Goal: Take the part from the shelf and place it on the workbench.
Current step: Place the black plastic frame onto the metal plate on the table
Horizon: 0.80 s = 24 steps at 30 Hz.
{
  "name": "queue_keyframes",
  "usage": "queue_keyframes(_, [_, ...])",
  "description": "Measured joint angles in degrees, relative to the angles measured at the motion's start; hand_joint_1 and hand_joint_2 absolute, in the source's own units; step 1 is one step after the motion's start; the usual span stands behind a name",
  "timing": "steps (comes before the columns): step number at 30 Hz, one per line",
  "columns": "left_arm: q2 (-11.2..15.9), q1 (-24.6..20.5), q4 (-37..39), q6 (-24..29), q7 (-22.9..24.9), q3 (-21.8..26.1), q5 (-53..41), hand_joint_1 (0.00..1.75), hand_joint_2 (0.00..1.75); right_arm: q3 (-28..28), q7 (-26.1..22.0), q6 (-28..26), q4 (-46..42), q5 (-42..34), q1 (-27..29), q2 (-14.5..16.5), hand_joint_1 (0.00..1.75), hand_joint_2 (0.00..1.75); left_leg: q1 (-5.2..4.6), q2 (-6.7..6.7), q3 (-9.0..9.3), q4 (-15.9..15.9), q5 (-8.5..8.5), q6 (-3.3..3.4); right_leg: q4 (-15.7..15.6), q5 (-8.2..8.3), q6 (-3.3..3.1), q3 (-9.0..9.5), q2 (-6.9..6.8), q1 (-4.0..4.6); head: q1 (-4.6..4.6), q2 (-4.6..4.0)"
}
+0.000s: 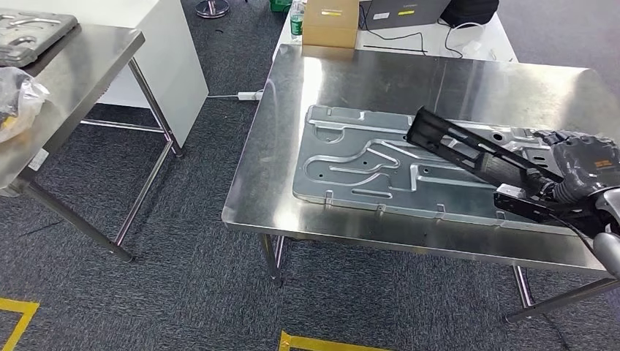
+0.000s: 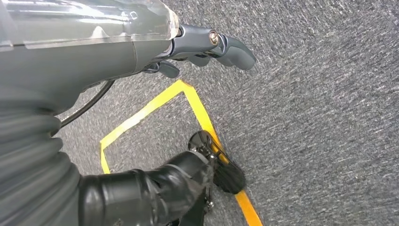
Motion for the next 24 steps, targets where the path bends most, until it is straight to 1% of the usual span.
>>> queue_keyframes(10, [0.0,0.0,0.0,-0.5,-0.2,0.0,0.5,0.00,0.00,0.0,-0.3,-0.1,0.0,0.3,0.0,2.2,0.00,0.00,0.00,0.01,0.01,0.0,0.00,0.00,0.0,0.00,0.00,0.04,0.02,-0.01,0.01,0.00])
queue_keyframes(24, [0.0,0.0,0.0,-0.2,-0.1,0.0,0.5,0.00,0.00,0.0,-0.4,-0.5,0.1,0.4,-0.1,2.4,0.00,0.00,-0.01,0.00,0.01,0.0,0.00,0.00,0.0,0.00,0.00,0.04,0.02,-0.01,0.01,0.00])
